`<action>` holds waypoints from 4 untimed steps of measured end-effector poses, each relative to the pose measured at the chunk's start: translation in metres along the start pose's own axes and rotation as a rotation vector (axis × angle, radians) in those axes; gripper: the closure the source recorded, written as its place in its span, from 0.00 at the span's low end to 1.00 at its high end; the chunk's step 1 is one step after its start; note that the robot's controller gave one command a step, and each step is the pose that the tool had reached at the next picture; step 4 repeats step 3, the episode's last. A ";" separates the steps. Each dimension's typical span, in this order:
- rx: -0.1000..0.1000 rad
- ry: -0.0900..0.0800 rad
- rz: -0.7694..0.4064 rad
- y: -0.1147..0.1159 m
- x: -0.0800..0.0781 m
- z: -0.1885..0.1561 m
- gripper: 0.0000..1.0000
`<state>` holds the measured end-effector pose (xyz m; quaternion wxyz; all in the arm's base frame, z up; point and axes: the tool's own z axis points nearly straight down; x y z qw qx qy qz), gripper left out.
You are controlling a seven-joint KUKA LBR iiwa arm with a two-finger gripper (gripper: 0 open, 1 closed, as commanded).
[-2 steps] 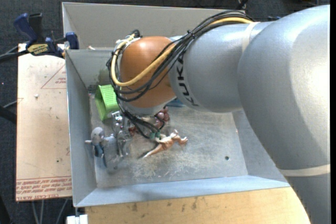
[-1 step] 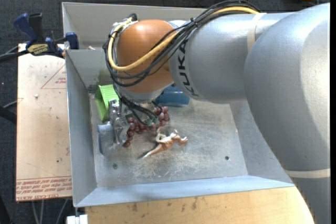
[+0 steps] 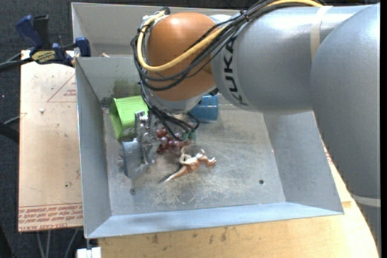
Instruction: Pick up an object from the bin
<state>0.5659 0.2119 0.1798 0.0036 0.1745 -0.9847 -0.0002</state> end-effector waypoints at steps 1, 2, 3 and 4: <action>0.000 -0.027 0.121 -0.002 -0.016 0.006 1.00; 0.000 0.010 0.196 -0.006 -0.006 0.016 1.00; 0.000 -0.005 0.058 -0.015 0.007 -0.058 1.00; 0.000 -0.005 0.058 -0.015 0.007 -0.058 1.00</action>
Offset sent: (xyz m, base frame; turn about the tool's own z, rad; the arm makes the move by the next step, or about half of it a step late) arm 0.0120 -0.0218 0.1125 -0.1090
